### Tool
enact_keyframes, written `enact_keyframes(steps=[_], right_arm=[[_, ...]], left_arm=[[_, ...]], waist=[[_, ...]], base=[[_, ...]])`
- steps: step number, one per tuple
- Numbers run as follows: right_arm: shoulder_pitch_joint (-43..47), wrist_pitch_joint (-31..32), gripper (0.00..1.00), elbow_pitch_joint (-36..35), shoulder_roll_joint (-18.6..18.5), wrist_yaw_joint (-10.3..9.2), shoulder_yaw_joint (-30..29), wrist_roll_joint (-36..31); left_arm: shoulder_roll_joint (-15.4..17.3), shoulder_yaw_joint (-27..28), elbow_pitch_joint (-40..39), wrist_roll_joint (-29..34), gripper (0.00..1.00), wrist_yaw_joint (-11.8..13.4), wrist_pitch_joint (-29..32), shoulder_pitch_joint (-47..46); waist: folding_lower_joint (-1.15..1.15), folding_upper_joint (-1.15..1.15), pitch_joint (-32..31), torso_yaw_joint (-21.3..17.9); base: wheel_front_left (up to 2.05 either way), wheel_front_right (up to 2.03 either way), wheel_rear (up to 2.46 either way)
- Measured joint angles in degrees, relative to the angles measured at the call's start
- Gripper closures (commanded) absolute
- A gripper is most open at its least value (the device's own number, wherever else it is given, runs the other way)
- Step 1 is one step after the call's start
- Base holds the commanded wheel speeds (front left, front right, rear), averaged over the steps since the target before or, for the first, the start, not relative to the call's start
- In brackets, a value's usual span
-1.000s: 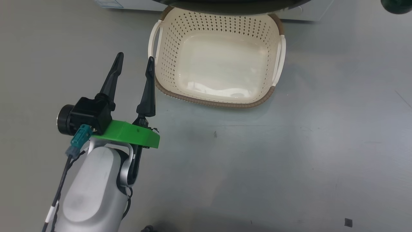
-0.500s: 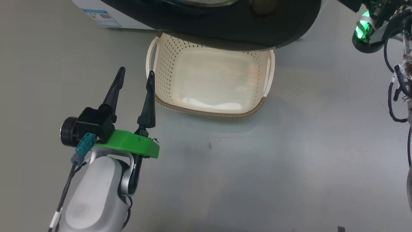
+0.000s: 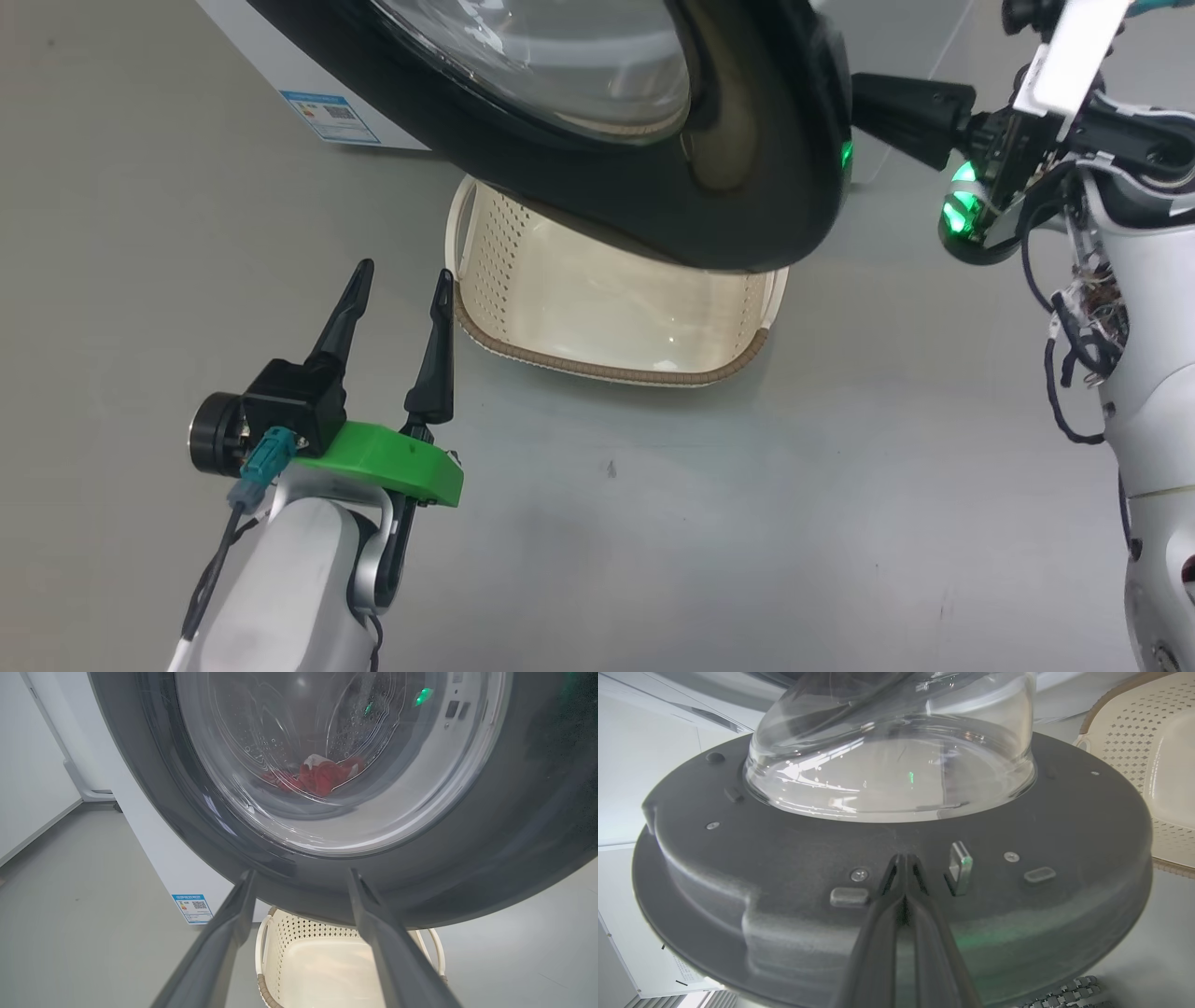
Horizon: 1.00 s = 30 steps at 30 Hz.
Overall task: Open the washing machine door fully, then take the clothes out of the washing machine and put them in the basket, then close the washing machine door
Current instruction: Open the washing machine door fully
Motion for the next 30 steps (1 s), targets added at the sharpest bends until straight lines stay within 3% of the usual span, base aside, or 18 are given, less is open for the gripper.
enact_keyframes(steps=[13, 30], right_arm=[[8.4, 2.2, 1.00, -0.2, 3.6, 0.93, 2.8, 1.1], [14.5, 3.2, 1.00, -3.1, 5.7, 0.69, 6.0, 2.4]], left_arm=[[0.0, -1.1, 1.4, 0.0, 0.00, -0.5, 0.0, 3.8], [0.1, -1.1, 1.7, -0.1, 0.00, -0.5, 0.0, 7.0]], waist=[[0.00, 0.00, -7.0, 2.5], [0.00, 0.00, -11.7, 10.0]], base=[[0.00, 0.00, 0.00], [0.00, 0.00, 0.00]])
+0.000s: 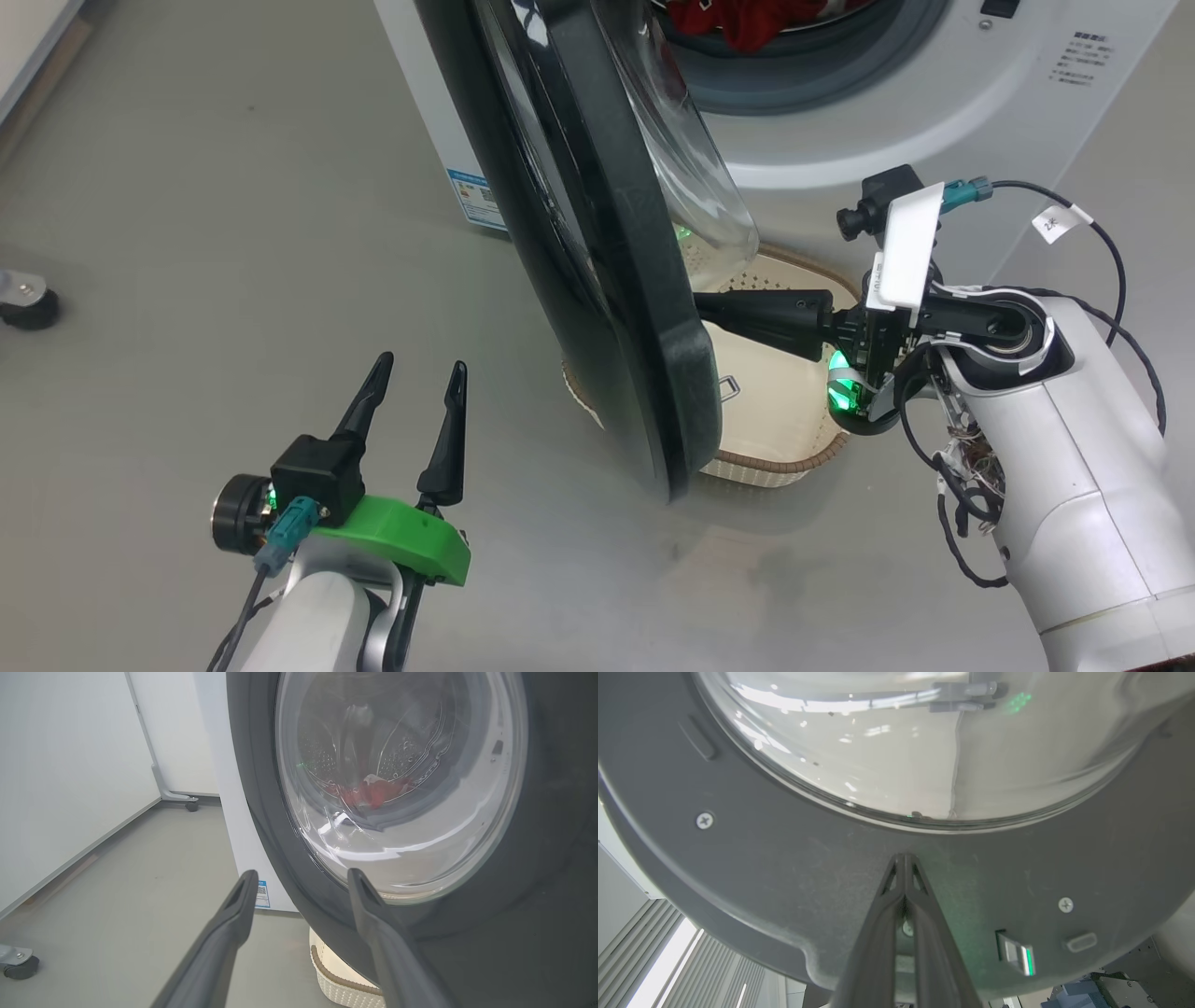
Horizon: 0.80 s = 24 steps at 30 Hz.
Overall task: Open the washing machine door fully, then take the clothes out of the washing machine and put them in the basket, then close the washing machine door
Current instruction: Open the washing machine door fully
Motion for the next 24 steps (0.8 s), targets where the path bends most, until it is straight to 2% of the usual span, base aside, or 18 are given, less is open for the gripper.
enact_keyframes(steps=[13, 24], right_arm=[[4.2, -0.4, 1.00, -2.3, 1.0, -0.41, 2.1, 1.0], [5.9, -1.9, 1.00, -3.6, 1.5, -0.42, 4.5, 1.6]], left_arm=[[0.1, 0.1, -0.1, 0.0, 0.00, 0.0, 0.0, 1.5], [0.1, 1.2, -1.2, 0.0, 0.00, 0.1, 0.0, 1.9]], waist=[[0.00, 0.00, -1.7, 4.0], [0.00, 0.00, -2.3, 5.4]], base=[[0.00, 0.00, 0.00], [0.00, 0.00, 0.00]])
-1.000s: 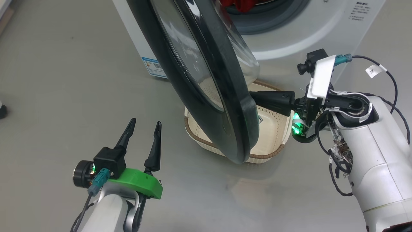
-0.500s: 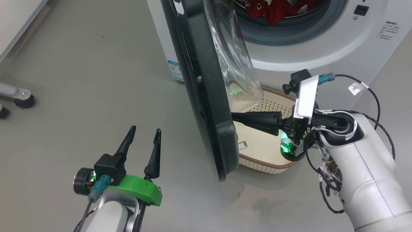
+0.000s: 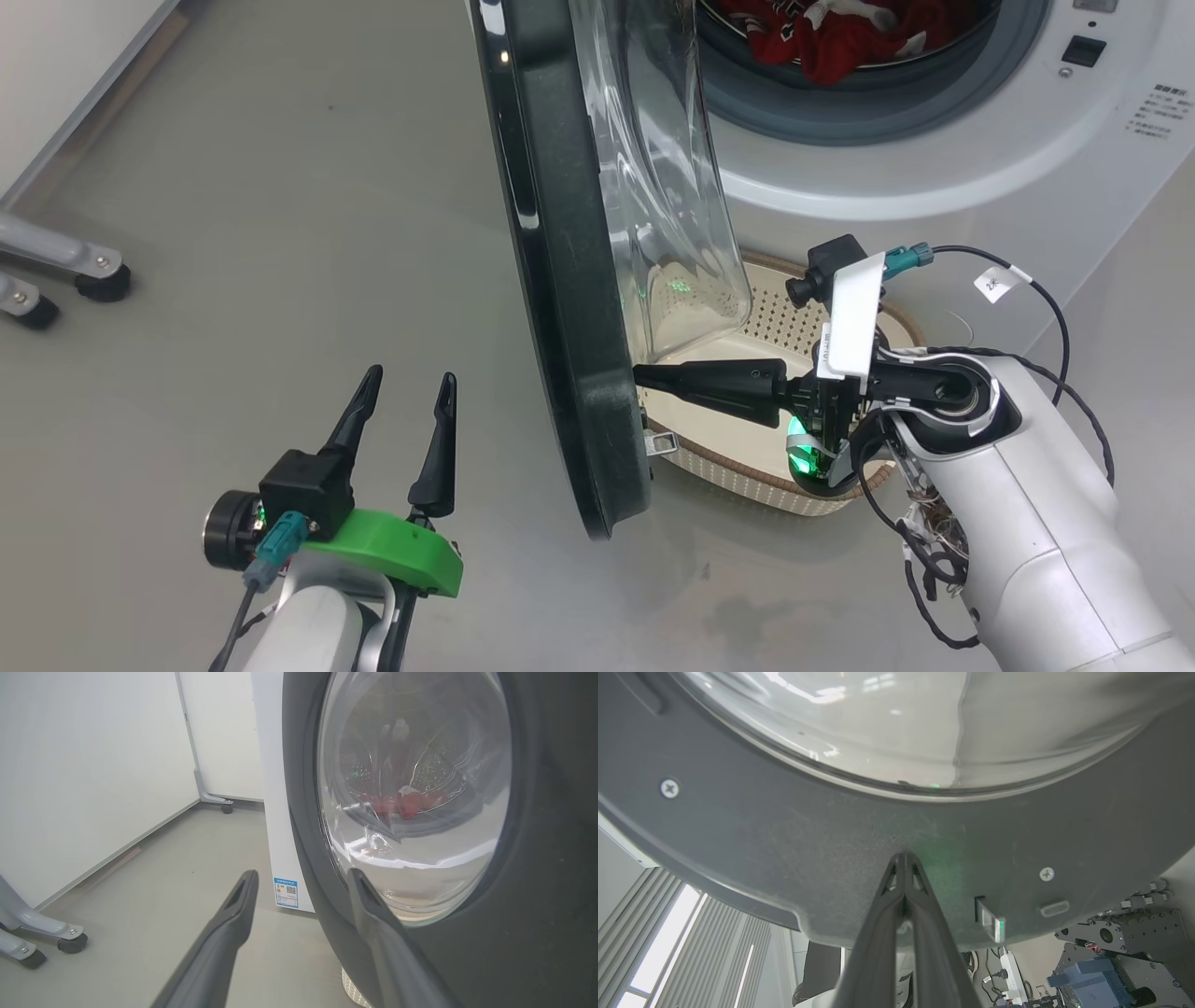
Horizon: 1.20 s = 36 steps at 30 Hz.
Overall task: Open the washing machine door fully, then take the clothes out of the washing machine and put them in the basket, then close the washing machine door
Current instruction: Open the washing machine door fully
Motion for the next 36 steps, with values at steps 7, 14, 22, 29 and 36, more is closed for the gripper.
enact_keyframes(steps=[7, 14, 22, 29, 36], right_arm=[[1.4, -2.3, 1.00, -0.9, 0.1, 0.00, -0.5, 0.4], [3.2, -5.7, 1.00, -2.0, 0.3, 0.29, -3.7, 1.1], [7.7, -12.3, 1.00, -3.9, 0.0, 2.11, -9.9, 1.7], [12.9, -20.8, 0.00, -6.0, -1.8, 3.10, -15.0, -1.4], [18.6, -32.7, 0.00, -6.6, -2.3, 3.14, -19.2, -8.6]], left_arm=[[0.0, 0.1, -0.2, 0.0, 0.00, 0.0, 0.0, 0.7], [0.0, 0.3, -0.4, 0.0, 0.00, 0.0, 0.0, 0.7], [0.0, 0.7, -0.4, 0.0, 0.00, 0.4, 0.0, 0.7], [0.0, 1.1, -0.1, 0.2, 0.00, 0.4, 0.0, 0.9], [0.1, 2.0, 0.2, 1.2, 0.00, 0.4, 0.0, 2.2]], waist=[[0.00, 0.00, 0.0, -0.2], [0.00, 0.00, 0.0, -0.7], [0.00, 0.00, -0.4, -1.6], [0.00, 0.00, -1.4, -2.5], [0.00, 0.00, -2.8, -3.5]], base=[[0.00, 0.00, 0.00], [0.00, 0.00, 0.00], [0.00, 0.00, 0.00], [0.00, 0.00, 0.00], [0.00, 0.00, 0.00]])
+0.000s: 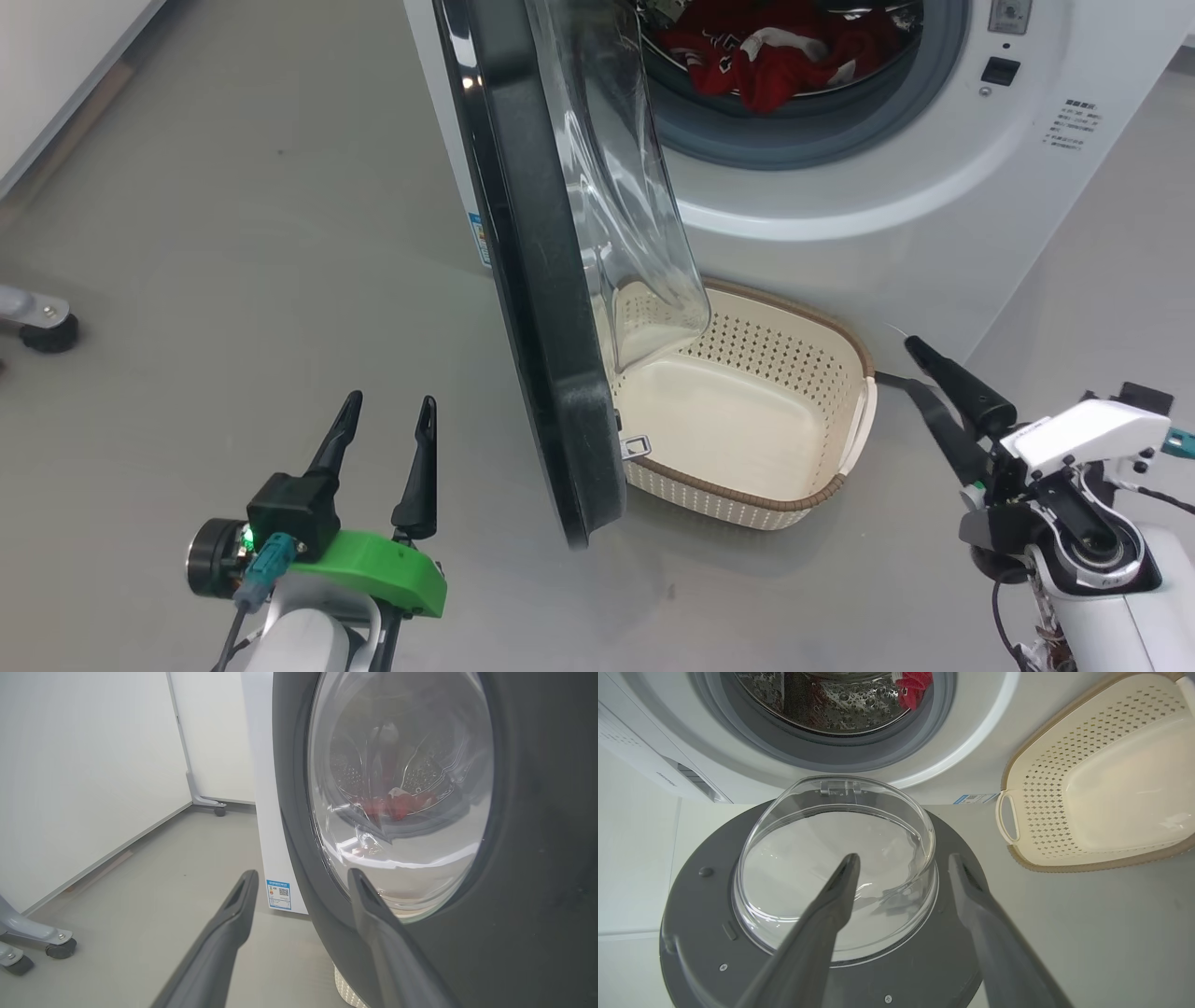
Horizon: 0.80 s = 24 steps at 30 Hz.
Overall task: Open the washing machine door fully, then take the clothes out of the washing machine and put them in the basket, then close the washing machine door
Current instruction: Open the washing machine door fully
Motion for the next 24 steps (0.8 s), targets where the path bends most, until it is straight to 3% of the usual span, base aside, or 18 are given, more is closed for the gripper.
enact_keyframes(steps=[8, 16, 24], right_arm=[[4.3, -16.2, 0.00, -0.4, -3.4, 0.13, -1.2, -16.8], [7.9, -33.1, 0.00, -2.0, -9.7, 0.37, 1.1, -39.3], [9.9, -44.5, 0.00, -3.3, -14.4, -5.45, 3.3, -56.2]], left_arm=[[0.0, 0.5, 0.6, 0.8, 0.00, 0.0, 0.0, 0.5], [0.1, 0.4, 1.3, 0.8, 0.00, -0.1, 0.0, 0.5], [0.1, 0.9, 1.6, 0.8, 0.00, -0.4, 0.0, 0.5]], waist=[[0.00, 0.00, -0.9, -1.7], [0.00, 0.00, -1.4, -2.4], [0.00, 0.00, -1.9, -2.8]], base=[[0.00, 0.00, 0.00], [0.00, 0.00, 0.00], [0.00, 0.00, 0.00]])
